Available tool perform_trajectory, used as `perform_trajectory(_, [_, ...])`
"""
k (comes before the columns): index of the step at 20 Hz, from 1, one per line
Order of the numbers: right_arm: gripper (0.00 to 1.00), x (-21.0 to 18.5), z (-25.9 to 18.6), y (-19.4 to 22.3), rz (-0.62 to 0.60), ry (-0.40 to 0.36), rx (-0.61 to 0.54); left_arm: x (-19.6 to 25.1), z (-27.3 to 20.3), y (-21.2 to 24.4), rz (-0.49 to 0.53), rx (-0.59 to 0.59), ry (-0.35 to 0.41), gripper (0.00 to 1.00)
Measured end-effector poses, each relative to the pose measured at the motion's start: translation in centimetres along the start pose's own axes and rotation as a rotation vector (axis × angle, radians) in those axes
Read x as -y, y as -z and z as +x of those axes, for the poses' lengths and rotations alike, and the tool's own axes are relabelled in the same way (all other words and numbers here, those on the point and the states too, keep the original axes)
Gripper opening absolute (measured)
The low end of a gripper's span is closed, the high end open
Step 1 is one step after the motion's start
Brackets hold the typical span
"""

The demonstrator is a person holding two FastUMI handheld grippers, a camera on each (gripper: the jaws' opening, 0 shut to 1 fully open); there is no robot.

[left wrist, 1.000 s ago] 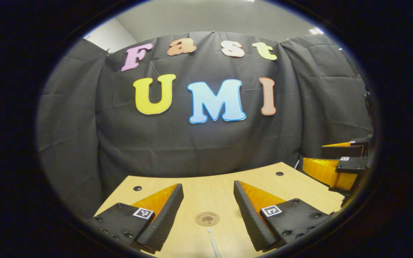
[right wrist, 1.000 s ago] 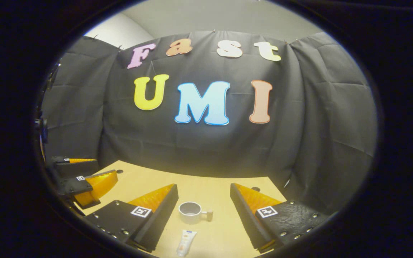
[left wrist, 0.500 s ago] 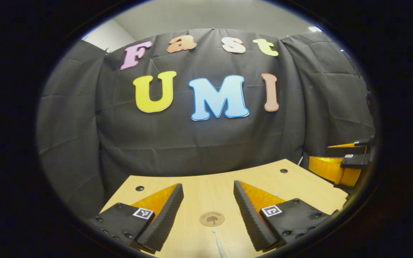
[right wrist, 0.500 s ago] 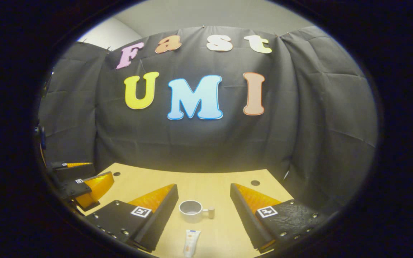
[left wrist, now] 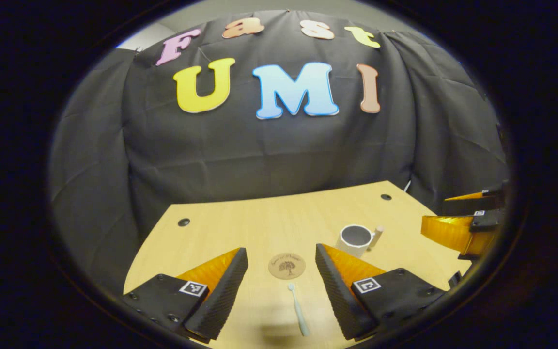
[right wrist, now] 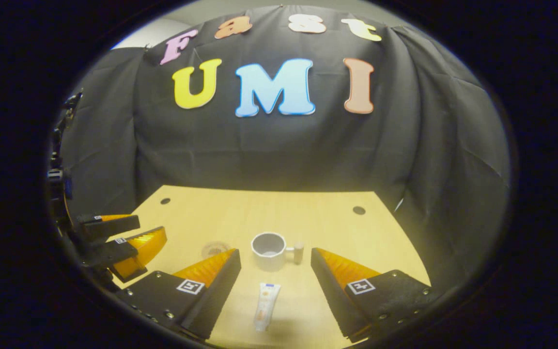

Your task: Put the toothbrush and toothpaste on the desktop into the cup, then pick up the cup and place it on the coaster on the desktop.

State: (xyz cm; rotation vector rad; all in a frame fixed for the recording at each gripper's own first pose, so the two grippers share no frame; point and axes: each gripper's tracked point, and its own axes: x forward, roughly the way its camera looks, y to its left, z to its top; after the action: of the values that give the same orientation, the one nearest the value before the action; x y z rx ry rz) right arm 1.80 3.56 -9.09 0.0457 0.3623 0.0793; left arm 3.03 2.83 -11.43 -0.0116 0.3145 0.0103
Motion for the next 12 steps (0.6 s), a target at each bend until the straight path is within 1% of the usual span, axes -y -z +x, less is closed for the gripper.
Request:
perform_trajectory(2, [0.92,-0.6,0.7,2.3,0.004,-0.022,-0.08,0.1,0.7,2.8,-0.02,-0.077,0.013,0.94])
perform_trajectory(4, [0.91,-1.1,1.6,4.9,0.002,-0.033,-0.177,0.4,1.3,5.9,-0.044,-0.177,0.035,0.93])
perform_trajectory(6, [0.91,-1.2,2.3,7.6,-0.004,-0.035,-0.278,0.4,1.2,9.5,-0.055,-0.293,0.039,0.94])
perform_trajectory(7, [0.92,-1.5,2.8,8.7,0.002,-0.043,-0.322,0.3,1.4,10.6,-0.059,-0.338,0.041,0.95])
perform_trajectory(9, [0.9,-1.9,3.5,10.4,0.029,-0.053,-0.383,0.3,1.8,12.6,-0.068,-0.402,0.041,0.95])
perform_trajectory(12, [0.89,-2.0,4.9,12.5,0.046,-0.047,-0.461,0.2,2.4,15.5,-0.071,-0.482,0.042,0.95])
